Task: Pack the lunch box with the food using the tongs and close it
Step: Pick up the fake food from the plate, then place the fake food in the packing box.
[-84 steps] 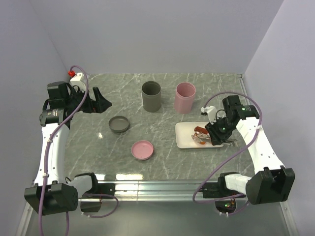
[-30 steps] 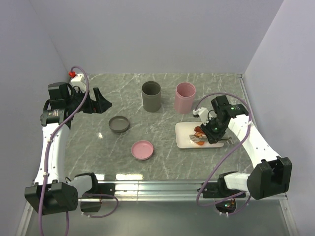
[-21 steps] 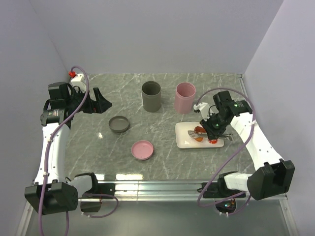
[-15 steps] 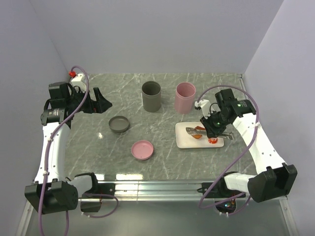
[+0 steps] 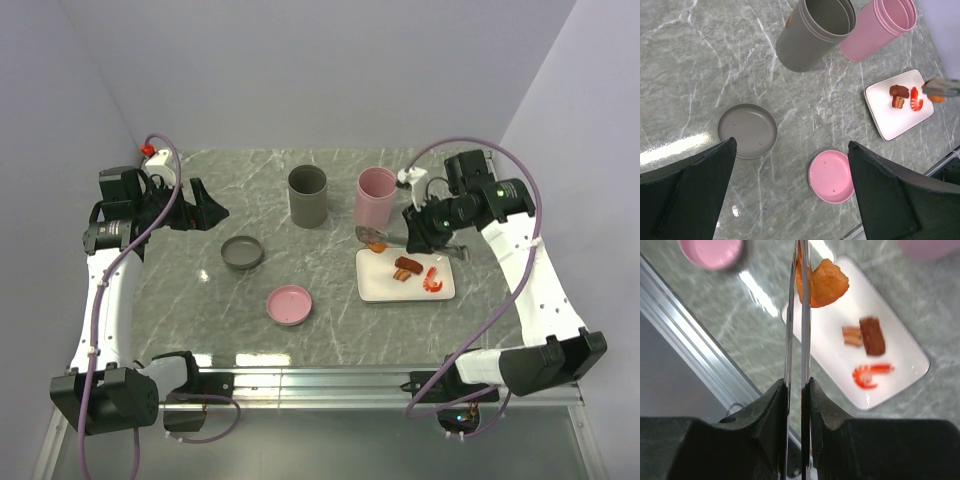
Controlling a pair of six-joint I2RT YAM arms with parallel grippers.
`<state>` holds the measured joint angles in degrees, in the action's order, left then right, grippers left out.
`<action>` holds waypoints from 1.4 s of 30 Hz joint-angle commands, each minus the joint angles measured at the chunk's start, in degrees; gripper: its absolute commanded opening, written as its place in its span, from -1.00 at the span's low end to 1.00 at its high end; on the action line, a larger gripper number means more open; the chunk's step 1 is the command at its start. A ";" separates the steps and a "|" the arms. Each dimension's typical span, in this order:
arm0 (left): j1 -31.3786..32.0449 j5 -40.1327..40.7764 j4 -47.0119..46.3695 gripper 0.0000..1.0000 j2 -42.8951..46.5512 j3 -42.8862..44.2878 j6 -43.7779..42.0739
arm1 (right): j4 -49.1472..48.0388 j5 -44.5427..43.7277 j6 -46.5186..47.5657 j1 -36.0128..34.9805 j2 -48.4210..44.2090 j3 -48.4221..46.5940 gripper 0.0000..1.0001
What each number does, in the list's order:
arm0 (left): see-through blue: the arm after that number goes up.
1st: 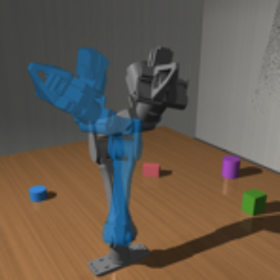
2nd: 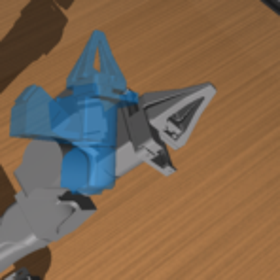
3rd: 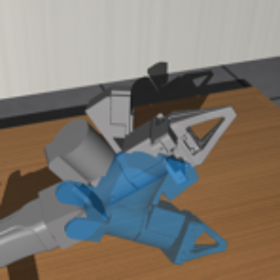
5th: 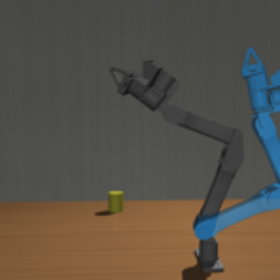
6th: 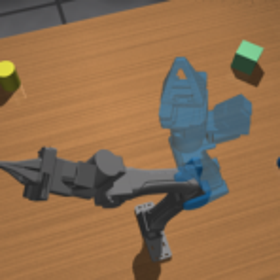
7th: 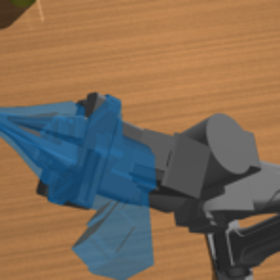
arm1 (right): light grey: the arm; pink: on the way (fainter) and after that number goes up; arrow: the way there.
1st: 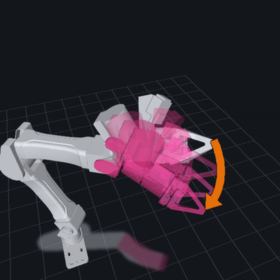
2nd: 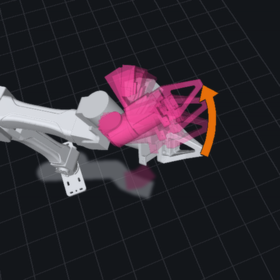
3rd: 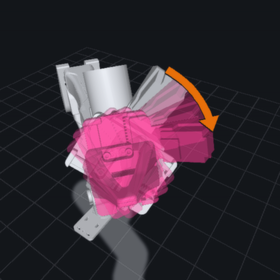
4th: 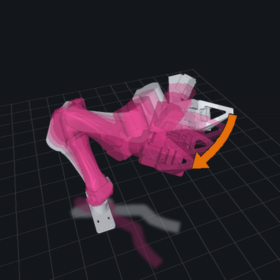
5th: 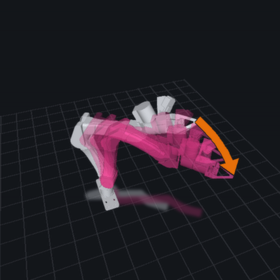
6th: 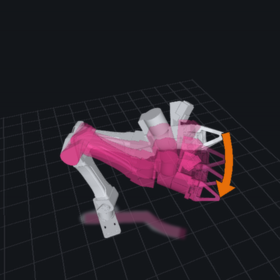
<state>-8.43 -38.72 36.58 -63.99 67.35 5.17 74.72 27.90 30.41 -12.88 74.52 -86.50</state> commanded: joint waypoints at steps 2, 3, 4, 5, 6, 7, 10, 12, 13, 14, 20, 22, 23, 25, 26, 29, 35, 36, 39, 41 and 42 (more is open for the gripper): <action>-0.01 -1.89 -2.83 0.99 0.62 0.58 -0.60 | -4.14 6.37 -4.12 -1.70 4.39 -9.72 -1.00; -0.10 -2.06 -2.65 0.99 0.27 0.85 -0.60 | -4.49 6.81 -4.57 -2.14 6.93 -13.74 -1.00; -0.01 -2.15 -2.74 0.99 0.09 1.02 -0.42 | -5.36 7.51 -5.18 -2.49 8.26 -16.05 -1.00; -0.01 -2.24 -2.83 0.99 -0.43 1.37 -0.25 | -5.81 7.69 -6.41 -3.19 9.66 -18.24 -1.00; -0.01 -2.15 -3.09 0.99 -0.61 1.55 -0.16 | -6.33 7.87 -7.03 -3.55 12.64 -22.79 -1.00; -0.10 -2.24 -3.27 0.99 -0.61 1.55 0.01 | -7.38 7.96 -7.56 -3.90 14.23 -25.10 -1.00; -0.01 -1.98 -4.40 0.99 -0.88 1.29 0.54 | -10.45 8.49 -9.84 -5.04 20.30 -32.58 -1.00; -0.01 -1.89 -4.59 0.99 -0.96 1.03 0.63 | -12.57 9.01 -11.86 -5.57 23.72 -35.92 -1.00; -0.01 -1.89 -4.59 0.99 -0.96 1.03 0.63 | -14.41 9.10 -13.00 -5.83 24.87 -36.98 -1.00; -0.01 -1.89 -4.59 0.99 -1.14 1.03 0.54 | -15.12 9.10 -13.36 -6.10 27.15 -38.81 -1.00; -0.01 -1.36 -4.23 0.99 -1.58 1.20 0.10 | -21.28 8.66 -16.53 -8.03 31.91 -40.24 -1.00; -0.01 -1.62 -4.15 0.99 -1.93 1.55 0.28 | -23.11 8.05 -17.14 -8.82 33.05 -39.89 -1.00; -0.10 -1.71 -3.97 0.99 -2.19 1.73 0.28 | -23.47 8.05 -17.32 -8.74 33.67 -39.45 -1.00; -0.01 -2.15 -3.88 0.99 -2.55 1.90 0.45 | -24.53 7.70 -17.41 -9.09 34.28 -38.92 -1.00; -0.01 -2.06 -3.97 0.99 -2.55 1.82 0.54 | -24.79 7.43 -17.41 -9.09 34.55 -38.40 -0.99; -0.01 -2.06 -4.41 0.99 -2.55 1.47 0.72 | -25.23 6.65 -17.23 -9.44 35.60 -37.61 -0.82; -0.01 -1.89 -3.97 0.99 -2.37 1.55 0.46 | -26.11 4.53 -16.18 -9.62 35.87 -35.15 -0.57; -0.01 -1.80 -3.88 0.99 -2.37 1.47 0.46 | -26.11 4.27 -16.09 -9.62 35.96 -35.05 -0.56; -0.10 -1.89 -3.80 0.99 -2.28 1.47 0.46 | -26.12 4.09 -16.09 -9.79 36.57 -35.32 -0.47; -0.01 -1.62 -3.71 0.99 -2.11 1.55 0.37 | -25.85 4.00 -16.09 -9.70 36.92 -35.84 -0.32; -0.01 -1.62 -3.71 0.99 -2.11 1.47 0.37 | -25.68 4.00 -16.17 -9.88 36.92 -35.93 -0.27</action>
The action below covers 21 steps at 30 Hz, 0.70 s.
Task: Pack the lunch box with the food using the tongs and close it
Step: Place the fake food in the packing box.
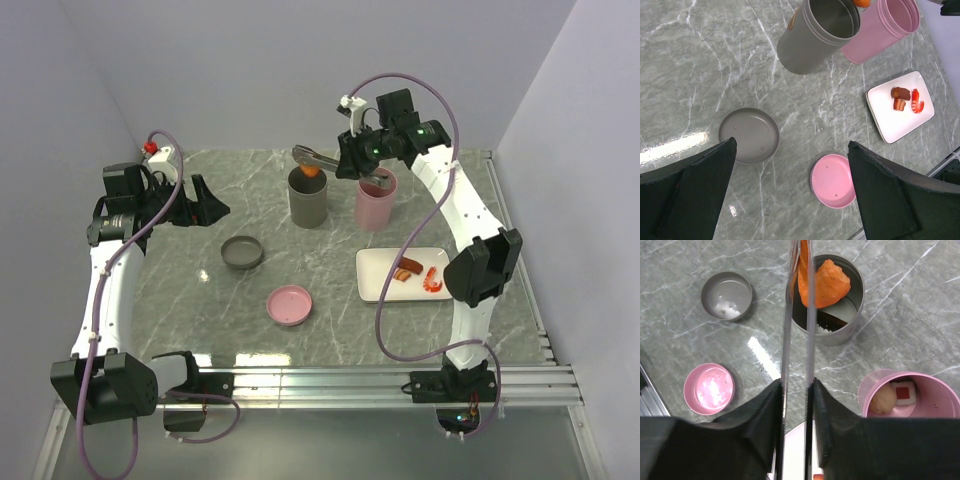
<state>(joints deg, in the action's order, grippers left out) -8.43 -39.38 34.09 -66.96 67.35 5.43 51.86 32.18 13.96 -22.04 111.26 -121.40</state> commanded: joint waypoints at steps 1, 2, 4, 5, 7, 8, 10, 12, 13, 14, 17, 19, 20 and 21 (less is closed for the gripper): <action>-0.10 -0.88 -1.13 0.99 1.13 1.47 0.02 | -2.64 -0.28 0.37 -0.81 0.27 -1.29 -0.17; -0.01 -0.70 -1.04 0.99 1.13 1.47 0.02 | -2.38 -0.19 0.37 -0.81 0.44 -1.99 -0.14; -0.01 -0.61 -0.78 0.99 1.21 1.64 -0.16 | -1.59 -0.19 0.46 -0.90 0.62 -2.78 -0.10; -0.01 -0.53 -0.51 0.99 1.13 1.64 -0.25 | -1.32 -0.19 0.46 -0.98 0.53 -3.57 -0.07; -0.01 -0.53 -0.34 0.99 1.13 1.90 -0.33 | -0.36 -0.02 0.46 -1.07 0.27 -4.89 0.04; -0.01 -0.53 -0.16 0.99 1.13 1.99 -0.42 | 0.08 -0.02 0.37 -1.16 0.01 -5.42 0.05; -0.10 -0.09 0.45 0.99 1.22 2.52 -0.77 | 2.18 -0.02 0.89 -1.07 -0.87 -6.12 0.05; -0.01 0.17 1.33 0.99 1.30 2.87 -1.30 | 3.60 -1.24 1.86 -0.98 -3.76 -5.51 0.05; -0.01 0.35 1.59 0.99 1.74 3.13 -1.56 | 4.56 -1.77 2.91 -0.81 -5.25 -4.38 0.05; -0.01 0.35 1.68 0.99 2.00 3.22 -1.91 | 5.01 -2.12 3.35 -0.20 -8.83 -0.97 0.05; -0.10 1.58 2.21 0.99 2.88 3.31 -3.32 | 6.06 -3.96 5.81 1.12 -16.67 7.39 0.05; -0.10 1.85 3.09 0.99 2.97 4.01 -4.29 | 8.08 -5.28 7.75 2.09 -21.41 13.09 0.06; -0.01 1.76 3.35 0.99 2.80 4.28 -4.55 | 8.96 -5.81 8.45 2.53 -22.92 14.86 0.06; -0.01 1.76 3.53 0.99 2.80 4.45 -4.81 | 9.66 -6.34 9.33 3.92 -24.41 16.88 0.06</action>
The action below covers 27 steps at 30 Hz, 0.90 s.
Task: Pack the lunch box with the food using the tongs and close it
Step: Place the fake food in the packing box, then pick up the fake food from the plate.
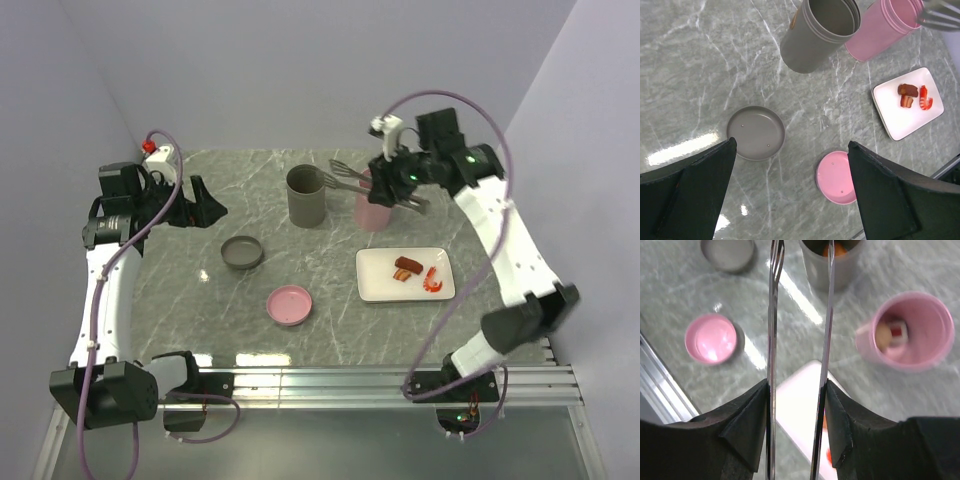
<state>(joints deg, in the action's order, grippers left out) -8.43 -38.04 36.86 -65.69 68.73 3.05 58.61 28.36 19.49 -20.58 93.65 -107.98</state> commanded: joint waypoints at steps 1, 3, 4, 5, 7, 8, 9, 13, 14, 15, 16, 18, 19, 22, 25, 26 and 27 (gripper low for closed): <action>-0.01 0.34 0.93 0.99 1.53 3.25 -2.43 | 3.78 -2.52 3.98 3.17 -9.77 7.40 0.06; -0.01 -0.10 0.49 0.99 1.88 2.73 -2.35 | 4.49 -2.87 4.68 5.71 -12.86 11.63 0.06; -0.01 -0.28 0.23 0.99 2.06 2.46 -2.17 | 4.67 -3.05 4.95 6.51 -15.75 15.66 0.06; -0.01 -0.28 -0.03 0.99 2.15 2.20 -2.17 | 4.93 -3.13 5.21 7.56 -17.08 17.35 0.06; -0.01 -0.54 0.31 0.99 2.15 2.02 -2.43 | 6.68 -3.48 6.96 10.54 -20.06 21.30 0.06; -0.01 -0.80 0.93 0.99 2.06 2.11 -2.43 | 7.48 -3.66 7.84 11.69 -20.95 22.37 0.06; -0.01 -0.81 1.11 0.99 1.88 2.20 -2.35 | 8.96 -3.84 9.85 12.66 -21.66 23.34 0.06; -0.01 -1.33 0.93 0.99 1.97 2.20 -4.28 | 11.96 -5.94 15.22 17.49 -23.42 27.29 0.06; -0.01 -1.33 0.84 0.99 2.06 2.20 -4.02 | 12.40 -6.56 16.19 18.89 -23.33 27.65 0.07; -0.01 -1.33 0.67 0.99 2.15 2.20 -3.93 | 12.93 -7.08 17.76 19.52 -23.16 28.00 0.07; -0.01 -1.25 0.58 0.99 2.23 2.29 -3.84 | 13.37 -7.70 18.48 19.78 -22.98 28.70 0.07; -0.01 -1.07 0.32 0.99 2.41 2.02 -3.58 | 13.37 -9.46 20.32 20.31 -22.55 29.23 0.07; -0.10 -1.24 0.14 0.99 2.58 1.94 -3.49 | 13.37 -9.81 20.85 21.97 -22.11 29.50 0.07; -0.01 -1.60 -0.04 0.99 2.85 1.50 -3.40 | 13.55 -11.57 23.22 23.04 -20.44 30.20 0.07; -0.01 -1.42 -0.30 0.99 2.50 1.32 -3.40 | 13.99 -12.45 25.51 23.74 -18.42 30.55 0.11; -0.10 -1.68 0.05 0.99 2.50 1.49 -3.40 | 14.16 -12.63 26.04 23.83 -17.98 30.55 0.11; -0.01 -1.77 0.14 0.99 2.41 1.67 -3.40 | 14.25 -12.89 26.74 23.83 -17.54 30.64 0.12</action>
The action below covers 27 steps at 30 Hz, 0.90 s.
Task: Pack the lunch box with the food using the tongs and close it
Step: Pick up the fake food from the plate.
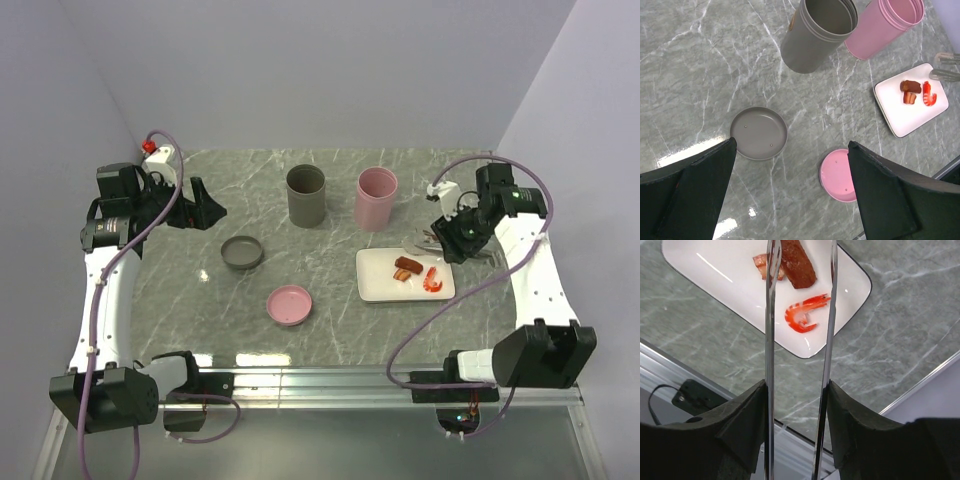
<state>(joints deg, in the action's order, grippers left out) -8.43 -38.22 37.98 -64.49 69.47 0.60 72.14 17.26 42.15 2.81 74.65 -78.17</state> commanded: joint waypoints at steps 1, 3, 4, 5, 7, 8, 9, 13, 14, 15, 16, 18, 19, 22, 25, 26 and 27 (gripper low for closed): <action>-0.01 -1.60 -1.06 0.99 1.12 0.93 -0.95 | 0.72 -2.05 4.43 0.44 2.07 1.09 0.13; -0.01 -1.42 -1.50 0.99 1.21 0.58 -0.95 | 0.64 -2.31 5.04 0.44 2.86 1.53 0.13; -0.01 -1.42 -1.59 0.99 1.12 0.49 -0.95 | 0.63 -2.40 5.13 0.36 3.65 1.79 0.14; -0.10 -1.42 -1.68 0.99 1.03 0.31 -0.95 | 0.72 -2.40 5.22 0.44 4.18 1.88 0.13; -0.10 -1.33 -1.85 0.99 0.94 -0.12 -0.95 | 0.02 -2.58 5.31 0.44 5.06 2.58 0.14; -0.01 -1.42 -1.94 0.99 0.94 -0.30 -0.95 | -0.50 -3.10 5.22 0.44 5.24 2.76 0.14; -0.01 -1.51 -2.03 0.99 1.03 -0.56 -0.95 | -1.12 -3.19 5.13 0.44 5.68 2.85 0.14; -0.01 -1.25 -1.94 0.99 1.12 -0.65 -0.95 | -0.42 -2.58 5.48 0.36 7.08 2.32 0.14; -0.01 -1.07 -1.85 0.99 1.12 -0.65 -0.95 | -0.42 -2.40 5.49 0.36 7.17 2.41 0.14; -0.01 -0.98 -1.85 0.99 0.95 -0.57 -1.04 | -0.59 -2.49 5.49 0.36 7.26 2.50 0.14; -0.01 -1.07 -1.85 0.99 0.94 -0.57 -0.95 | -0.60 -2.40 5.49 0.36 7.44 2.85 0.14; -0.01 -1.24 -2.03 0.99 0.77 -0.65 -0.95 | -0.07 -1.97 5.66 0.36 7.61 2.76 0.14; -0.01 -1.33 -2.12 0.99 0.77 -0.65 -0.95 | 0.02 -1.79 5.66 0.27 7.53 2.85 0.14; -0.01 -1.51 -2.55 0.99 0.68 -1.00 1.15 | -0.07 -1.61 5.75 0.27 7.17 3.37 0.14; -0.01 -2.04 -3.00 0.99 0.33 -1.09 1.68 | -0.51 -1.52 5.49 -0.17 7.00 3.90 0.14; -0.01 -2.12 -3.00 0.99 0.24 -1.01 1.86 | -0.68 -1.44 5.40 -0.17 7.00 4.16 0.14; -0.10 -2.12 -3.00 0.99 0.15 -0.83 1.86 | -1.21 -1.35 5.05 -0.35 7.00 4.52 0.13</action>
<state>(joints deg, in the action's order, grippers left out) -8.43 -38.74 37.21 -64.49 68.64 1.52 71.90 15.27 46.78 2.87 82.37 -74.28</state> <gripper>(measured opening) 0.995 0.569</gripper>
